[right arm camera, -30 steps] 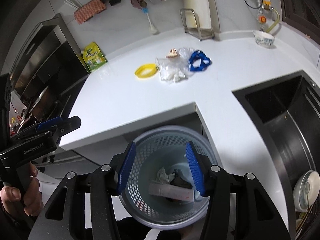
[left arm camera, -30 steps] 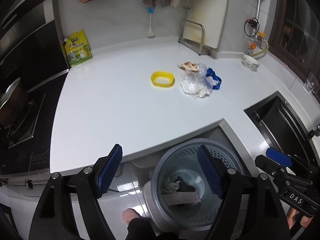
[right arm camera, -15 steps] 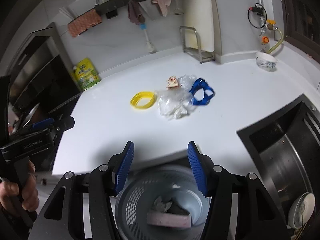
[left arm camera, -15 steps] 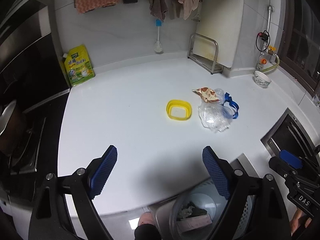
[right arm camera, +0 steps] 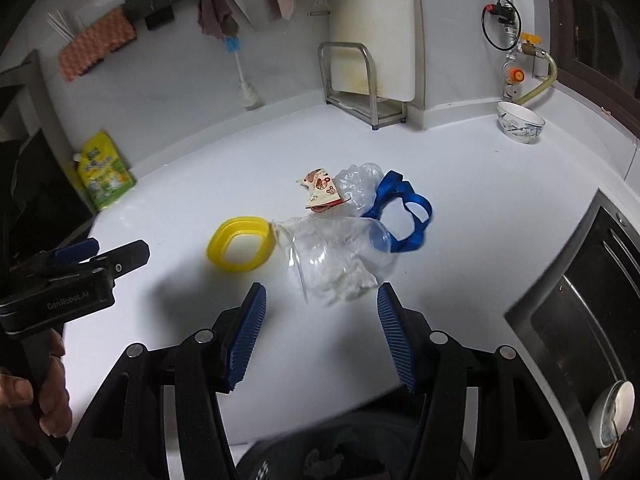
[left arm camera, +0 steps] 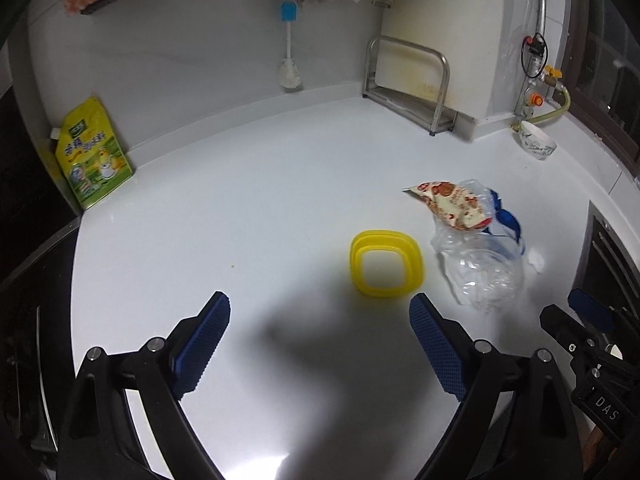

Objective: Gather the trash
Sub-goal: 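Move both tools back toward the clear plastic bag and cup, then grasp the clear plastic cup with the right tool while the left tool grasps the yellow lid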

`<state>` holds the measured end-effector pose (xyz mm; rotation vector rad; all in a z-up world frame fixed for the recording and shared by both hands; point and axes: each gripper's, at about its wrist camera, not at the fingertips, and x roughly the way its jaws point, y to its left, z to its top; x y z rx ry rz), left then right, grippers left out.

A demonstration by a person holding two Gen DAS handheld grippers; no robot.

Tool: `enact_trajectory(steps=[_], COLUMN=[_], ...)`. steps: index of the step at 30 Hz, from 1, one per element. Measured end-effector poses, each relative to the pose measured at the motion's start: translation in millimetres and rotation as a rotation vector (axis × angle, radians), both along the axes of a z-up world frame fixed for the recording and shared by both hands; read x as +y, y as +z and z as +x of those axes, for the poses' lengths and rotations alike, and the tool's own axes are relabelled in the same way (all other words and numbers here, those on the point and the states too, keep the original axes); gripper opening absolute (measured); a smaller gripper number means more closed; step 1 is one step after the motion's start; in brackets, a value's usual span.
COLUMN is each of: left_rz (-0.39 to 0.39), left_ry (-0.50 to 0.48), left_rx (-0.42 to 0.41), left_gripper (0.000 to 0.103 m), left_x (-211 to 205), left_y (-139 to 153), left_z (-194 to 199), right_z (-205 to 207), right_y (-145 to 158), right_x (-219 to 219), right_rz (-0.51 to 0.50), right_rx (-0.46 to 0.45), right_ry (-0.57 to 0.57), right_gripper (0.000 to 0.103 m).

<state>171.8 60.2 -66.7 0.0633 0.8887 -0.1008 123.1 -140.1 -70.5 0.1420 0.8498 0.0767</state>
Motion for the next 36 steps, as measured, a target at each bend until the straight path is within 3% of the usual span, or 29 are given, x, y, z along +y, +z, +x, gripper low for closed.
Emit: enact_trajectory(steps=[9, 22, 26, 34, 36], left_rz=[-0.007, -0.027, -0.034, -0.043, -0.051], left_ry=[-0.062, -0.103, -0.108, -0.125, -0.134], left_rx=[0.042, 0.069, 0.067, 0.079, 0.078], left_gripper=[0.089, 0.089, 0.09, 0.09, 0.09], left_x=[2.9, -3.4, -4.7, -14.3, -17.7], left_y=[-30.8, -47.5, -48.8, -56.0, -56.2], left_z=[32.8, 44.0, 46.2, 48.9, 49.1], right_z=[35.0, 56.8, 59.1, 56.1, 54.1], right_y=[-30.9, -43.8, -44.6, -41.1, -39.9], right_x=[10.0, 11.0, 11.8, 4.5, 0.5], right_rz=[-0.084, -0.144, -0.147, -0.105, -0.089], right_rx=[0.01, 0.005, 0.0, -0.015, -0.015], right_ry=[-0.1, -0.17, -0.165, -0.167, -0.176], right_gripper=[0.056, 0.055, 0.038, 0.022, 0.005])
